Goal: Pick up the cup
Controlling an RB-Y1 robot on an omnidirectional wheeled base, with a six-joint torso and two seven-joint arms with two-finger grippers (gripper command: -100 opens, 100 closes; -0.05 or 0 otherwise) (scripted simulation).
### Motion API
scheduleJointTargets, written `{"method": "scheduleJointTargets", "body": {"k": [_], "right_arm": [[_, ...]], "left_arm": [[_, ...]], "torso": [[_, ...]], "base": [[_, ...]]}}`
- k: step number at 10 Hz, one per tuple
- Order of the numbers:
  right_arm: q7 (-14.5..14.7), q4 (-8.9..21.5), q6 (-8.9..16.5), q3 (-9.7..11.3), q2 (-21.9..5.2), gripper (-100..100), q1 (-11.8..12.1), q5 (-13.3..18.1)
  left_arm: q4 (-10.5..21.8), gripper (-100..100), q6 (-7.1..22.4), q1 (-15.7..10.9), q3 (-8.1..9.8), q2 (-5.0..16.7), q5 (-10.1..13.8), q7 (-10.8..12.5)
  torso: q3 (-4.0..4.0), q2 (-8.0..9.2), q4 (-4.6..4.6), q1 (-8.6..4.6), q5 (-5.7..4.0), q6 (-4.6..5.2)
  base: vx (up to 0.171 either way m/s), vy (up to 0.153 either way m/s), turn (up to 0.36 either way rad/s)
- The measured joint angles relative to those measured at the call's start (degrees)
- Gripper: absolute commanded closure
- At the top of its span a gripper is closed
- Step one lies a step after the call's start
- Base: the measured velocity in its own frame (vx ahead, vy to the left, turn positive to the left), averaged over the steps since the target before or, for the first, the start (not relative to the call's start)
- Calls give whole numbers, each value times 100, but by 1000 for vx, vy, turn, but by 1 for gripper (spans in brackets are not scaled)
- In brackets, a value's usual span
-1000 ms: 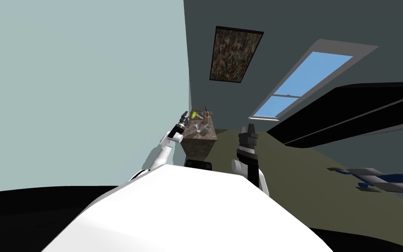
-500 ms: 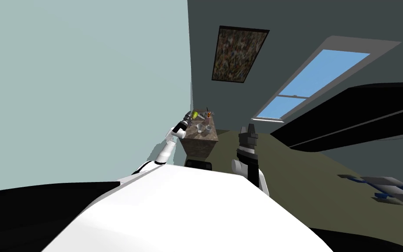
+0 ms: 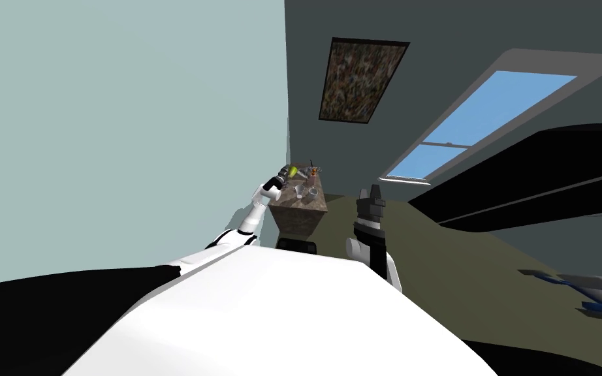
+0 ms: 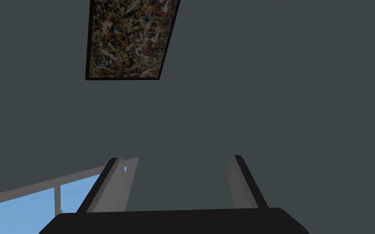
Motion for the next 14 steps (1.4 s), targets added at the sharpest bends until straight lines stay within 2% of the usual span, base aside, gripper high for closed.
{"method": "scheduleJointTargets", "body": {"k": [3, 4, 8, 9, 14], "right_arm": [[0, 0, 0, 0, 0, 0, 0, 0], [0, 0, 0, 0, 0, 0, -1, 0], [0, 0, 0, 0, 0, 0, 0, 0], [0, 0, 0, 0, 0, 0, -1, 0], [0, 0, 0, 0, 0, 0, 0, 0]], "left_arm": [[309, -100, 521, -449, -5, 15, 41, -143], [347, -100, 634, -506, -7, 24, 51, -159], [888, -100, 1246, -1094, 24, 78, 143, -408], [929, -100, 1365, -1163, 27, 71, 138, -427], [1643, -100, 2194, -1927, 125, 94, 216, -829]], "torso": [[1, 2, 0, -1, 0, 1], [2, 5, 0, 0, 0, 0], [1, 3, 0, -1, 0, 1], [3, 5, 0, 0, 0, 1], [2, 4, 0, -2, 0, -1]], "base": [[9, -3, 37], [7, -1, 90], [8, -5, 39], [5, -5, 82], [8, -10, 53]]}}
